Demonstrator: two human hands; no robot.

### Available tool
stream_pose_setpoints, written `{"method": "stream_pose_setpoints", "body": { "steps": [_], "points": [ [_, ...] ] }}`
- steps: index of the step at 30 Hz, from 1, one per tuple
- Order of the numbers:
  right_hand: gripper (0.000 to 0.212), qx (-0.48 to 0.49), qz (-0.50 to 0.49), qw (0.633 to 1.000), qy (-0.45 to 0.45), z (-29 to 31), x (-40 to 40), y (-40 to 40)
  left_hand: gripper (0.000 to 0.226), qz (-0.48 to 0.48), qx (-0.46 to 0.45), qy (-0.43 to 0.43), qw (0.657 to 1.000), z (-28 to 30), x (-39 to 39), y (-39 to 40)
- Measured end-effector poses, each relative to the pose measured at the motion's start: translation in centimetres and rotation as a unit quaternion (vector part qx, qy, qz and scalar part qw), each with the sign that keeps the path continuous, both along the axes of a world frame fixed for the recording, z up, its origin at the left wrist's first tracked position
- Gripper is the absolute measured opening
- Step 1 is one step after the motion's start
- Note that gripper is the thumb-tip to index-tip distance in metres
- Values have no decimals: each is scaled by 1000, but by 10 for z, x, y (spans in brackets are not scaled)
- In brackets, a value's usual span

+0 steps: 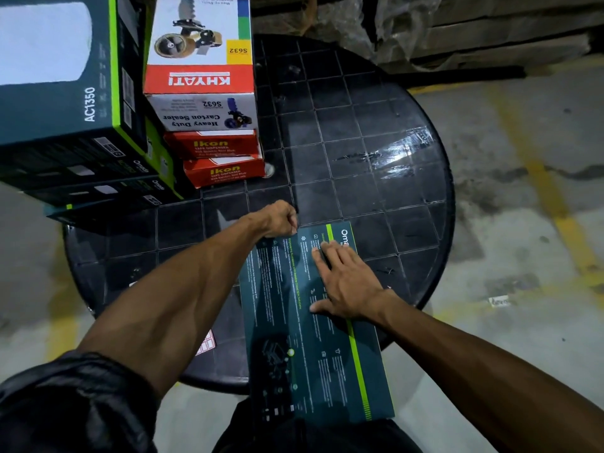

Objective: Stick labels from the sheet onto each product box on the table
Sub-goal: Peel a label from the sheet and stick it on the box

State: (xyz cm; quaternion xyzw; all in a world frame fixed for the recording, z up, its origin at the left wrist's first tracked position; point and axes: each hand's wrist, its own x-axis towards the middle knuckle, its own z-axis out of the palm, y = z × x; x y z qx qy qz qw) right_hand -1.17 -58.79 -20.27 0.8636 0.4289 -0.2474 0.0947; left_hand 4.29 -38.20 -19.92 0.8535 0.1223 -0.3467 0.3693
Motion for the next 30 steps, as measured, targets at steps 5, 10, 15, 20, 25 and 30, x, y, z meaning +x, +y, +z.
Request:
{"method": "stream_pose_setpoints", "body": {
  "steps": [5, 10, 15, 20, 25, 30],
  "points": [
    [110, 1, -9, 1000, 12, 2, 0, 1, 28, 5, -15, 1, 1000, 2, -1, 1],
    [109, 8, -20, 1000, 17, 6, -1, 2, 23, 50, -55, 17, 997, 5, -7, 8],
    [109, 5, -14, 1000, 18, 6, 0, 1, 23, 50, -45, 29, 997, 10, -1, 0],
    [109, 2, -13, 1000, 18, 5, -1, 1, 18, 60, -37, -78, 994, -2, -25, 6],
    [109, 3, -11, 1000, 18, 5, -1, 2, 28, -58, 61, -179, 980, -18, -52, 11],
    [109, -1, -13, 1000, 23, 4, -1, 1, 51, -265, 257, -254, 894, -22, -74, 17]
  ]
}}
